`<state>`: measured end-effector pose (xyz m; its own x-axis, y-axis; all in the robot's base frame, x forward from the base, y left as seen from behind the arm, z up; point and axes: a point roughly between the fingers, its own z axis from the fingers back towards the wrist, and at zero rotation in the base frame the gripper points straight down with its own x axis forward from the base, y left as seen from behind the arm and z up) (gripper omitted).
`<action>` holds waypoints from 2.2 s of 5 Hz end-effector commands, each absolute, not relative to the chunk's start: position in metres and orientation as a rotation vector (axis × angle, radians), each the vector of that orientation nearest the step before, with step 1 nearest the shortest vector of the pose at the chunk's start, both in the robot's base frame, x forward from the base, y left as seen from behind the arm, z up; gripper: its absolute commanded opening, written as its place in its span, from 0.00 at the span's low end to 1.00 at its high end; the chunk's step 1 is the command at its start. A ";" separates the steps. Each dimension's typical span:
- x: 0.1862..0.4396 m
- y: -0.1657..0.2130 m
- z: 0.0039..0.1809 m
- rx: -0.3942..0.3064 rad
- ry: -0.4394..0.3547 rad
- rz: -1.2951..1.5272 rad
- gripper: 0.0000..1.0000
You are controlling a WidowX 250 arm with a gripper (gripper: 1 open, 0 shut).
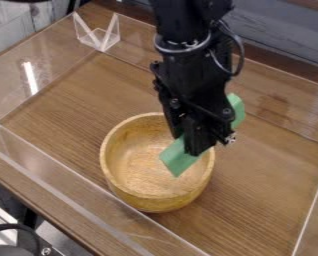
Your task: Put the green block in the brown bowl
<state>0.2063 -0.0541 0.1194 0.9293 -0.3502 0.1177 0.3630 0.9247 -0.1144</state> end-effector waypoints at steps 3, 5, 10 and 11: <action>0.218 -0.051 0.122 -0.135 -0.147 -0.338 0.00; 0.221 -0.048 0.116 -0.134 -0.150 -0.325 0.00; 0.231 -0.042 0.108 -0.133 -0.165 -0.298 0.00; 0.233 -0.041 0.106 -0.133 -0.169 -0.293 0.00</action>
<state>0.2279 -0.0431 0.0995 0.9467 -0.2838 0.1526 0.3018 0.9468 -0.1115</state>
